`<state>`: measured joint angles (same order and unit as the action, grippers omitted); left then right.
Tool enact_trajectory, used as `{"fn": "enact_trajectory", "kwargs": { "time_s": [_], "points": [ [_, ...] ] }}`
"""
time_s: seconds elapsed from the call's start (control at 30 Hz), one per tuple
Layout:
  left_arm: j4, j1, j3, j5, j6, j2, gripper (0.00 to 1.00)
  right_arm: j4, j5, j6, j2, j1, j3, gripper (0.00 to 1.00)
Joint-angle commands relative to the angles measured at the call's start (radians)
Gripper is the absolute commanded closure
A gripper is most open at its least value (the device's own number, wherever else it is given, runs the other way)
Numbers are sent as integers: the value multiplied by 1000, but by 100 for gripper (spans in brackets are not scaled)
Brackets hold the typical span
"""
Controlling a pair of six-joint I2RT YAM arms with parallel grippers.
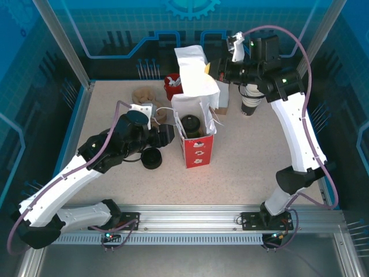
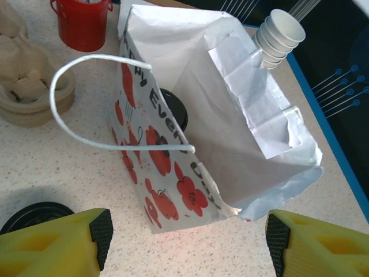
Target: Pack the takeout coffee
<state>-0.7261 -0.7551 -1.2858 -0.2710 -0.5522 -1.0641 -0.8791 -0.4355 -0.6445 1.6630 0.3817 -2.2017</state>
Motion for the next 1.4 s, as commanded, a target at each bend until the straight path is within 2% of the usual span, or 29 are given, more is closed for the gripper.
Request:
{"fn": "enact_trajectory", "kwargs": {
  "time_s": [0.0, 0.3, 0.47, 0.7, 1.07, 1.37],
  "points": [
    [59, 9, 19, 23, -25, -2, 27, 123, -123, -97, -55, 17, 92, 100],
    [133, 16, 56, 47, -28, -6, 27, 259, -127, -158, -134, 47, 296, 100],
    [170, 28, 66, 54, -33, -32, 27, 357, -134, -163, -154, 73, 448, 100],
    [207, 50, 79, 88, -20, -51, 28, 409, -108, -140, -155, 93, 567, 100],
    [208, 75, 89, 105, -25, -70, 28, 345, -70, -86, -142, 96, 647, 100],
    [206, 93, 96, 124, -35, -77, 28, 228, 72, -12, -155, 101, 669, 100]
  ]
}}
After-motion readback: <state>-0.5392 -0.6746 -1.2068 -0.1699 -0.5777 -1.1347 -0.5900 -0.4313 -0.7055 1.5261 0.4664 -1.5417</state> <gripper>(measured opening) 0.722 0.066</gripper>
